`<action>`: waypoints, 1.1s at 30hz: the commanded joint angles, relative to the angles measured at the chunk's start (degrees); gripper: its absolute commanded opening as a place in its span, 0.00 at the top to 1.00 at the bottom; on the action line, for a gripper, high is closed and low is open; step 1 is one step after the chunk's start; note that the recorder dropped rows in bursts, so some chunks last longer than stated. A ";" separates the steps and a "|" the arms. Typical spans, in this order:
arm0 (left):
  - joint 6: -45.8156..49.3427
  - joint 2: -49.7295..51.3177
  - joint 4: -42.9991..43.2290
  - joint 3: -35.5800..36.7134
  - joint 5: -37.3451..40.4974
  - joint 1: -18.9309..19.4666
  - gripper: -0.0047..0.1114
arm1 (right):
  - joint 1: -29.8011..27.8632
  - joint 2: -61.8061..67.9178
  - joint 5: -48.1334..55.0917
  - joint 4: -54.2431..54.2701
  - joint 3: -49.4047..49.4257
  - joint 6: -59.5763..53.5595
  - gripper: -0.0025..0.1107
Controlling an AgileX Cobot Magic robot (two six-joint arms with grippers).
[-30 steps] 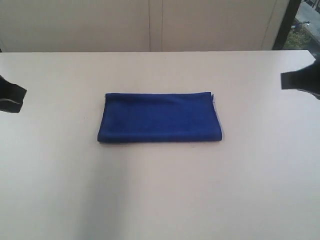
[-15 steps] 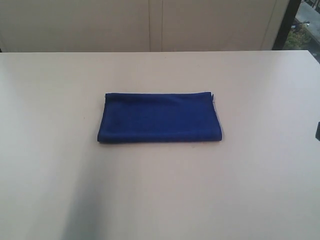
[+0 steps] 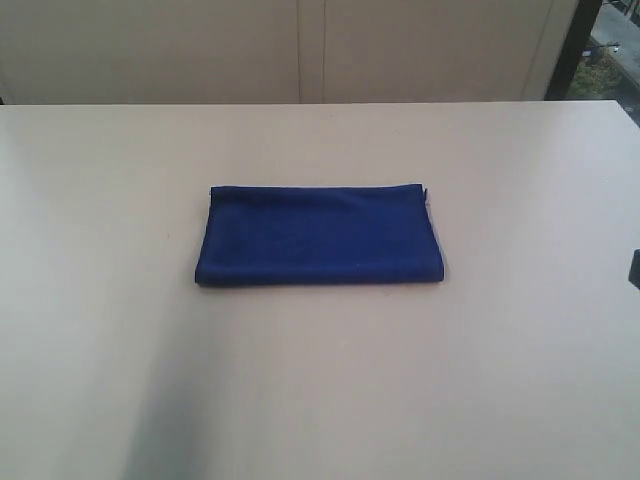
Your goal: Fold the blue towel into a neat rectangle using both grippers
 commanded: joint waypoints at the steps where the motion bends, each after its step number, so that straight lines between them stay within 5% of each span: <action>1: 0.05 -0.48 -0.57 0.30 0.67 0.13 0.96 | -0.16 -0.41 -0.82 -0.18 0.27 -0.53 0.98; 20: 0.05 -0.48 -0.57 0.30 0.66 0.13 0.96 | -0.25 -33.00 0.43 -0.18 0.27 -0.53 0.98; 33: 0.05 -0.48 -0.57 0.30 0.56 0.13 0.96 | -5.87 -33.77 -0.36 -0.18 0.27 -0.53 0.98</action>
